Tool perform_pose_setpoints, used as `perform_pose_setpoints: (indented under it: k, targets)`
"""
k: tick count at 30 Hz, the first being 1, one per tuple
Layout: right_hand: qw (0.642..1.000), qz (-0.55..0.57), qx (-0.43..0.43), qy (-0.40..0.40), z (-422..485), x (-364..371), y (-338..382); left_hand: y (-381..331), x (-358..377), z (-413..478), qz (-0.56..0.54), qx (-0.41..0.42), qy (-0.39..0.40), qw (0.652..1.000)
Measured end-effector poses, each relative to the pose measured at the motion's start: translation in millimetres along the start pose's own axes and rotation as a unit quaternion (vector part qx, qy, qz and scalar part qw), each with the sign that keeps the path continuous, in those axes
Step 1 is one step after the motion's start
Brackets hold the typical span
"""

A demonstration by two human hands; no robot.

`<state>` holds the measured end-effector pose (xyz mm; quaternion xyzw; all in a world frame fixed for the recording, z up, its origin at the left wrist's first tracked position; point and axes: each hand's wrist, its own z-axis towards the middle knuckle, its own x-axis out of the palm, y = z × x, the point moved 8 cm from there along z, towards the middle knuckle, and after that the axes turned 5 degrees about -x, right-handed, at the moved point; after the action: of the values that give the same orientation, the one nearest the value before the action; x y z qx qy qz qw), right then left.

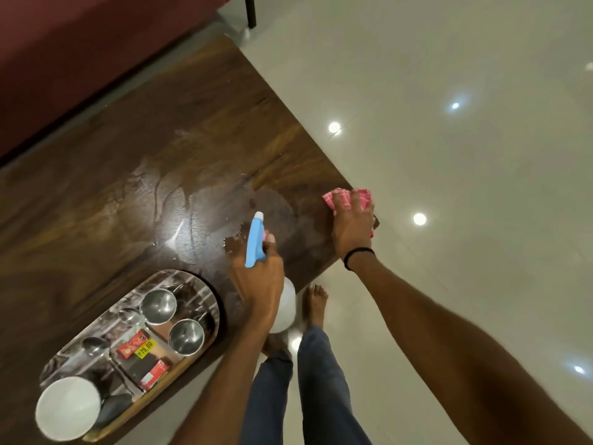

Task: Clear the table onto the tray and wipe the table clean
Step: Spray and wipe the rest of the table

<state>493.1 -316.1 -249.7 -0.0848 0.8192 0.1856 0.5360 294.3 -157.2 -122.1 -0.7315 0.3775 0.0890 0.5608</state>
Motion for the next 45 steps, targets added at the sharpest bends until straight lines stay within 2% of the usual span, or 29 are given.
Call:
perform_pose_setpoints:
  k: [5, 8, 13, 17, 20, 22, 25, 27, 28, 30, 32, 34, 35, 36, 38, 39, 40, 41, 44, 45]
  targets:
    - [1.000, -0.019, 0.007, 0.000, -4, 6, 3, 42, -2, -15, 0.049, -0.119, -0.002, 0.992]
    - [1.000, -0.029, 0.003, 0.012, -1, 6, 2, 58, -4, -13, 0.057, -0.133, -0.014, 0.989]
    - [0.994, -0.106, -0.006, 0.026, 5, 13, 5, 72, -5, -7, 0.059, -0.146, -0.019, 0.987]
    - [0.996, -0.082, -0.024, -0.002, 20, 0, 38, 80, -13, 7, 0.004, -0.160, -0.032, 0.987]
    - [0.994, -0.043, -0.094, -0.022, 60, -5, 100, 77, -24, 14, -0.060, -0.158, -0.049, 0.984]
    - [0.982, -0.041, -0.183, -0.019, 61, 6, 155, 75, -32, 17, -0.079, -0.163, -0.067, 0.981]
    - [0.916, -0.088, -0.391, 0.038, -12, 49, 208, 72, -47, 21, -0.097, -0.159, -0.101, 0.977]
    - [0.877, -0.110, -0.463, 0.069, -45, 57, 193, 68, -55, 22, -0.106, -0.165, -0.112, 0.974]
    - [0.876, -0.106, -0.465, 0.072, -36, 50, 183, 68, -59, 22, -0.109, -0.163, -0.119, 0.973]
    - [0.915, -0.095, -0.390, 0.041, 14, 28, 177, 67, -63, 21, -0.113, -0.150, -0.131, 0.973]
    - [0.952, -0.063, -0.300, 0.008, 67, 12, 204, 72, -65, 20, -0.123, -0.144, -0.138, 0.972]
    - [0.954, -0.052, -0.295, 0.008, 67, 18, 255, 78, -67, 18, -0.128, -0.139, -0.159, 0.969]
    - [0.938, -0.065, -0.341, 0.007, 49, 31, 279, 79, -69, 17, -0.128, -0.136, -0.173, 0.967]
    - [0.903, -0.093, -0.420, 0.017, 23, 50, 295, 79, -71, 15, -0.135, -0.132, -0.183, 0.965]
    - [0.799, -0.140, -0.582, 0.055, -34, 78, 290, 79, -76, 12, -0.151, -0.122, -0.197, 0.961]
    - [0.757, -0.147, -0.633, 0.065, -40, 80, 279, 78, -78, 9, -0.151, -0.115, -0.200, 0.961]
    - [0.744, -0.144, -0.650, 0.063, -29, 72, 278, 76, -80, 6, -0.154, -0.108, -0.204, 0.961]
    - [0.761, -0.143, -0.631, 0.054, -10, 62, 285, 75, -82, 3, -0.158, -0.102, -0.209, 0.960]
    - [0.863, -0.115, -0.488, 0.064, 36, 49, 320, 80, -78, -1, -0.143, -0.105, -0.211, 0.961]
    - [0.878, -0.098, -0.463, 0.069, 27, 52, 327, 81, -78, -3, -0.146, -0.111, -0.213, 0.960]
